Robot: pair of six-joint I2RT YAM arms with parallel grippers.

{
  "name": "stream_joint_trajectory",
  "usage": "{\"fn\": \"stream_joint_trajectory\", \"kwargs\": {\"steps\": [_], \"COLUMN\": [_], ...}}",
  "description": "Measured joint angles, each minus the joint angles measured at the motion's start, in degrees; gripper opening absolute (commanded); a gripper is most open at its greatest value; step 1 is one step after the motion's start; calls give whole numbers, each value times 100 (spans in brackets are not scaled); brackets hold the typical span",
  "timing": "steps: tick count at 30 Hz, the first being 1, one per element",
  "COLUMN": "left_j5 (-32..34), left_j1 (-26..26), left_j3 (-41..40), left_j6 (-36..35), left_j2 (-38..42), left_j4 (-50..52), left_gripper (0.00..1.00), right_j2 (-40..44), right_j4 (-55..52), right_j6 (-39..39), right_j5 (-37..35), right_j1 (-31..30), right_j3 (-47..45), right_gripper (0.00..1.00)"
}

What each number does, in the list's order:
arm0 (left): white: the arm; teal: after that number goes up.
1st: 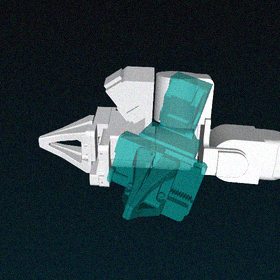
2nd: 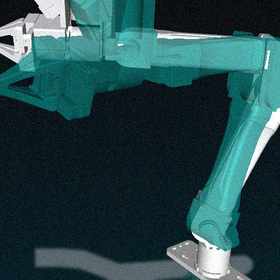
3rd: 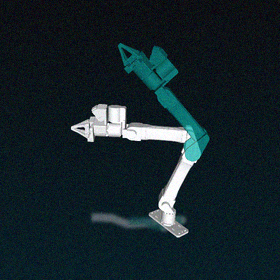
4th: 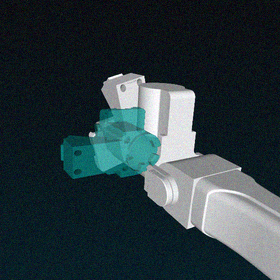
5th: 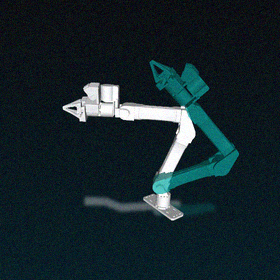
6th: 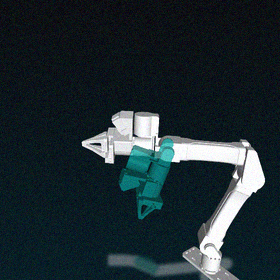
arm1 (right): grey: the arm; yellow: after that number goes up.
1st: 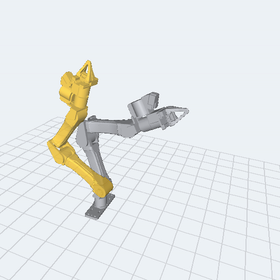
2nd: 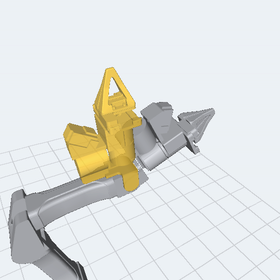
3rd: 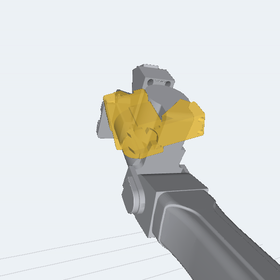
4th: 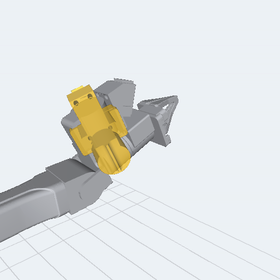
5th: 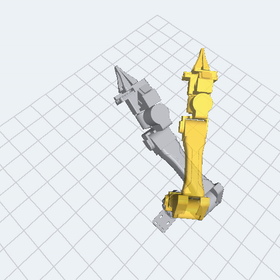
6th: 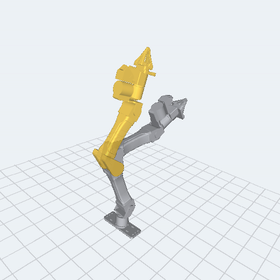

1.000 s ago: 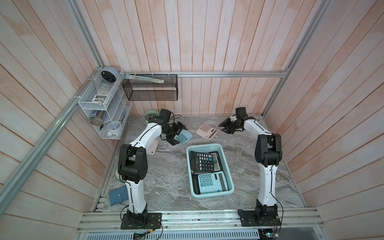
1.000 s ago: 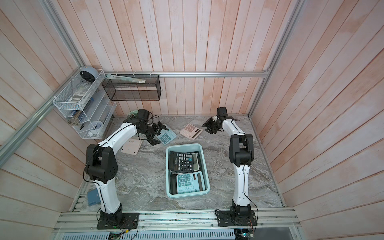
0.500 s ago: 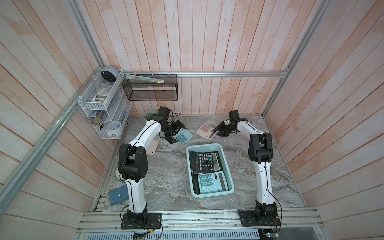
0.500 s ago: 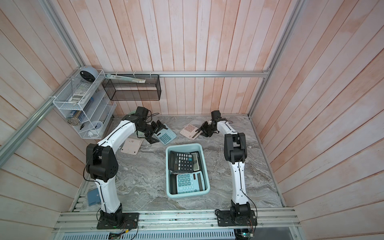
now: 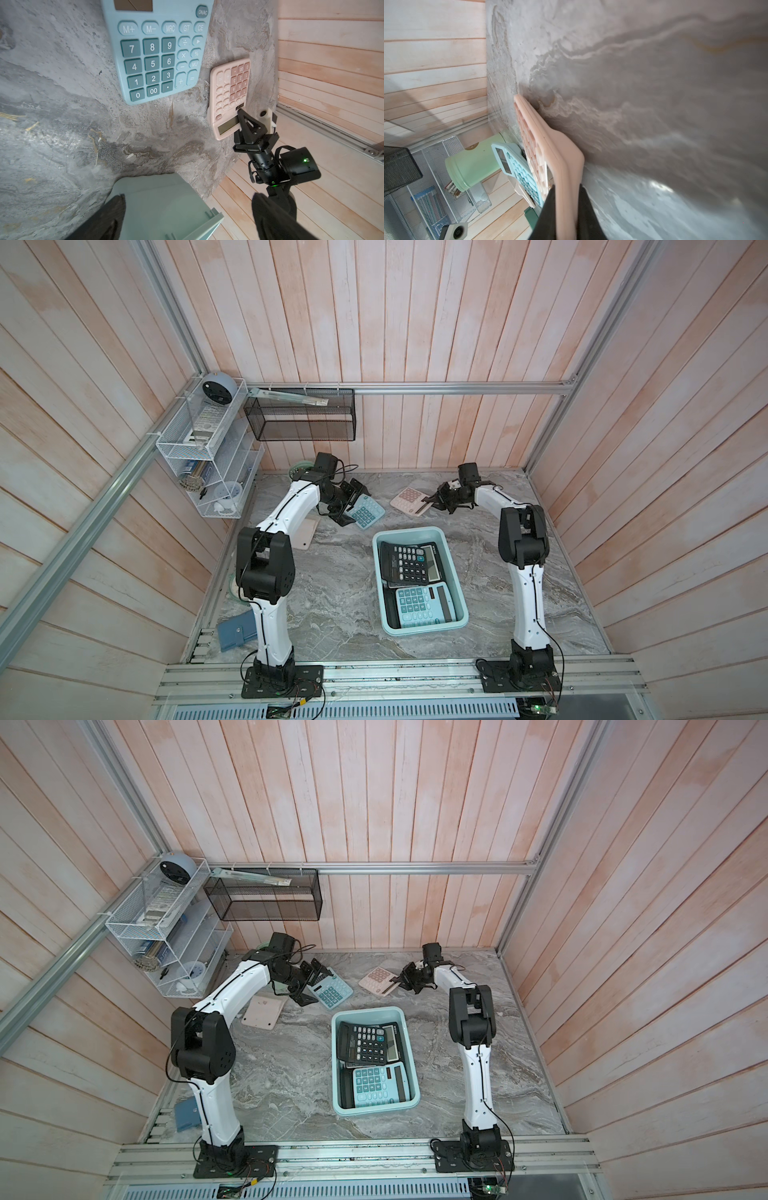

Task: Put the calculator in the storage box
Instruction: Pick up the calculator at the center of the board.

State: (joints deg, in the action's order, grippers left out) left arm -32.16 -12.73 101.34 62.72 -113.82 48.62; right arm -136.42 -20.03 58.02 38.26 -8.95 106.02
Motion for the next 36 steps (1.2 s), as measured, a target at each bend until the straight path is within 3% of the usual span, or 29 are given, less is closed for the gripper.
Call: {"fn": "stream_joint_trajectory", "kwargs": {"steps": [12, 18, 24, 30, 36], "left_j5": [341, 636, 1193, 1539, 1602], "left_j1": [-186, -514, -1038, -1325, -1447], "left_j3": [-254, -356, -1176, -1412, -1364], "left_j6": [922, 1657, 2448, 2752, 2520], "left_j2": [1010, 1097, 1532, 1641, 1585], "left_j4": [-874, -1716, -2771, -3407, -3458], "left_gripper": [100, 100, 100, 85, 72], "right_j2": [2253, 3042, 3582, 3952, 4044], "right_j4": [2597, 3733, 4295, 4382, 4369], "right_j6": [2072, 3244, 4234, 5012, 5731], "right_j5": [-916, -1613, -2422, -3233, -3862], "right_j1": [398, 83, -470, -1128, -1709], "right_j3": [-2533, -3447, -4124, -4330, -4334], "right_gripper": [0, 0, 0, 0, 0]}}
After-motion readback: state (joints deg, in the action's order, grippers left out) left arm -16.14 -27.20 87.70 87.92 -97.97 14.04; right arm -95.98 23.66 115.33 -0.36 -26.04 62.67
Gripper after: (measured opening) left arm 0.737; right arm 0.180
